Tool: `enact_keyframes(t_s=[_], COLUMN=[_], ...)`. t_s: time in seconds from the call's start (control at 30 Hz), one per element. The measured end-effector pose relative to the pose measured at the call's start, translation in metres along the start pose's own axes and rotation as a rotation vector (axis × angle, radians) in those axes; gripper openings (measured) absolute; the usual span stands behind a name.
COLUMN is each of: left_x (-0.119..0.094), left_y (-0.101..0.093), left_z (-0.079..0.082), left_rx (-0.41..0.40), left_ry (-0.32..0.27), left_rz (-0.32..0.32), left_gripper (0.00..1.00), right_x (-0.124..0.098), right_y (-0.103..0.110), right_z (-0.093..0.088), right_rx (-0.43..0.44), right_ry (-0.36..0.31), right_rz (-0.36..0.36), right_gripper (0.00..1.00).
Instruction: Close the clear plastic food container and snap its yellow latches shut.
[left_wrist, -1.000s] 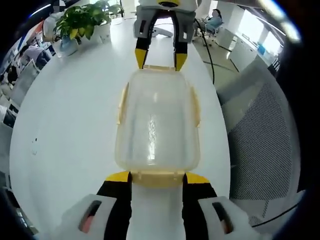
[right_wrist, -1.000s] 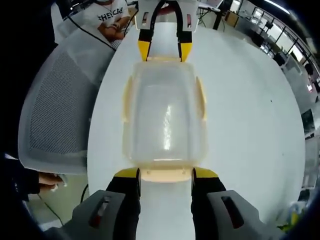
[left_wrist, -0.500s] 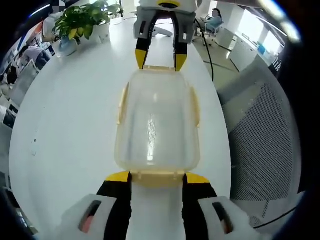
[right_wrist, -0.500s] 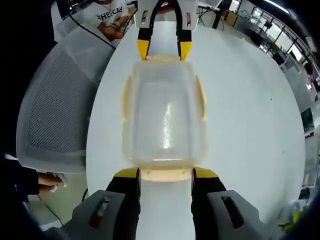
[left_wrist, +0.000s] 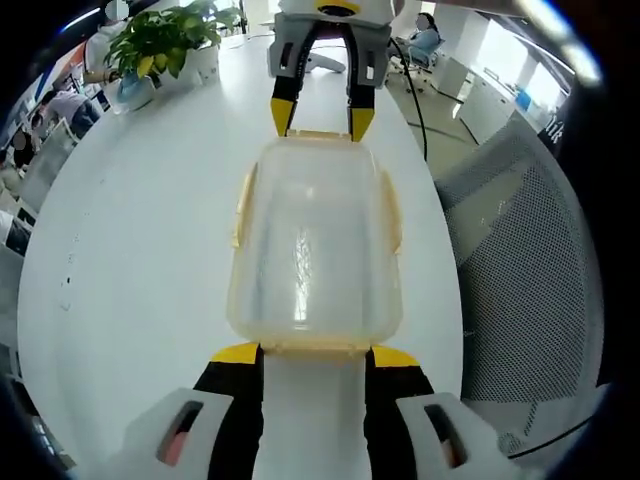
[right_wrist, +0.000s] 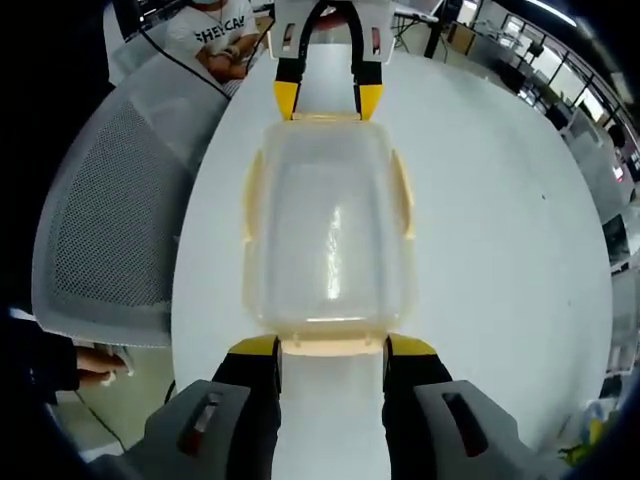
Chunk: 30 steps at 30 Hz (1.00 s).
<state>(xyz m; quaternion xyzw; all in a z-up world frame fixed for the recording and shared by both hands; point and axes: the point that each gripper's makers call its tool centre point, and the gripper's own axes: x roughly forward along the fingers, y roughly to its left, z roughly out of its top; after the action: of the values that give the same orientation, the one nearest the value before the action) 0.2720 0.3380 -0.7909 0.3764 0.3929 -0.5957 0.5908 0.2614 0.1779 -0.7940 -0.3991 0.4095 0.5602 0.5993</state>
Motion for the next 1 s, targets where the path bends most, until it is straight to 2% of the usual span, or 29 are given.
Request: enact_keyframes(t_s=[0.4,0.63,0.77,1.0], left_x=[0.0015,0.0015,0.0018,0.0018], left_y=[0.0009,0.0007,0.0002,0.0010], left_z=[0.0000,-0.0013,-0.0023,-0.0031], left_rx=[0.015,0.011,0.000,-0.001], left_ry=[0.023,0.015,0.004,0.013], left_rz=[0.015,0.015,0.015,0.024], left_gripper=[0.35,0.35,0.35,0.35], right_x=[-0.0002,-0.0004,0.0024,-0.0027], right_y=[0.0024,0.0033,0.0083,0.0036], right_z=[-0.0006,-0.0031,-0.0073,-0.0059], right_rx=[-0.001,0.034,0.018,0.050], right_ry=[-0.021,-0.043,-0.029,-0.046], right_rz=[0.005,-0.002,-0.002,-0.023], right_gripper=[0.37,0.38,0.39,0.38])
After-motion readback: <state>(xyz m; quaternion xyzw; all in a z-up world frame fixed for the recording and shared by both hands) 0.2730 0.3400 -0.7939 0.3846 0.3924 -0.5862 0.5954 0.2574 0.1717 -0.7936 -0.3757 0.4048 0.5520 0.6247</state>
